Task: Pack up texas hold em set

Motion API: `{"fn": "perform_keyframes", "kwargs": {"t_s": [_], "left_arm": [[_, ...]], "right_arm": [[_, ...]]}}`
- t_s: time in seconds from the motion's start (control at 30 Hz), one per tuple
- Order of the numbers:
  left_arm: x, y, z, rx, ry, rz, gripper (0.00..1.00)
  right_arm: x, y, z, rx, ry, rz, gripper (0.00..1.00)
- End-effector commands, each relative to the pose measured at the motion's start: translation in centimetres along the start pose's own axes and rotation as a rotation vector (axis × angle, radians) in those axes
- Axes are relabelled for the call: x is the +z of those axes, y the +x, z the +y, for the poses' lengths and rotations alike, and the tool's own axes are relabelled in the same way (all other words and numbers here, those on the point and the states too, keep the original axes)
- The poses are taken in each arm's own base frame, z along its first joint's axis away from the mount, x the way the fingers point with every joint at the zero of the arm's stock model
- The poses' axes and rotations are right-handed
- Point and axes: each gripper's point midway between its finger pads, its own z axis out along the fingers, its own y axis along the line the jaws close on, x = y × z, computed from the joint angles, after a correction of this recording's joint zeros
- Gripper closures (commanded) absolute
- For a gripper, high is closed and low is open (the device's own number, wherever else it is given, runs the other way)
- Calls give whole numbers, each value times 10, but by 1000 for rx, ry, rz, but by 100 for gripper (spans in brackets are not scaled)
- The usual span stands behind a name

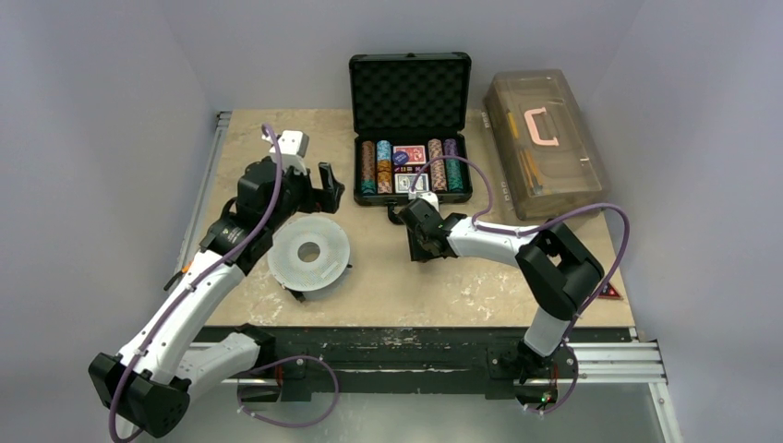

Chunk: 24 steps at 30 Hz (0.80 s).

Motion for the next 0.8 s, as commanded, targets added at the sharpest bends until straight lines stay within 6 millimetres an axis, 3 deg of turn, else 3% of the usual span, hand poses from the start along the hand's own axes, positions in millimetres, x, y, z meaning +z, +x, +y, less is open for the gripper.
{"fn": "perform_keyframes", "kwargs": {"t_s": [0.0, 0.43, 0.77], "left_arm": [[0, -18, -11, -12, 36, -21, 7], [34, 15, -42, -75, 200, 199, 7], [75, 58, -67, -421, 490, 500, 15]], "right_arm": [[0, 4, 2, 13, -13, 2, 77], [-26, -29, 8, -3, -90, -143, 84], [-49, -57, 18, -74, -194, -312, 85]]}}
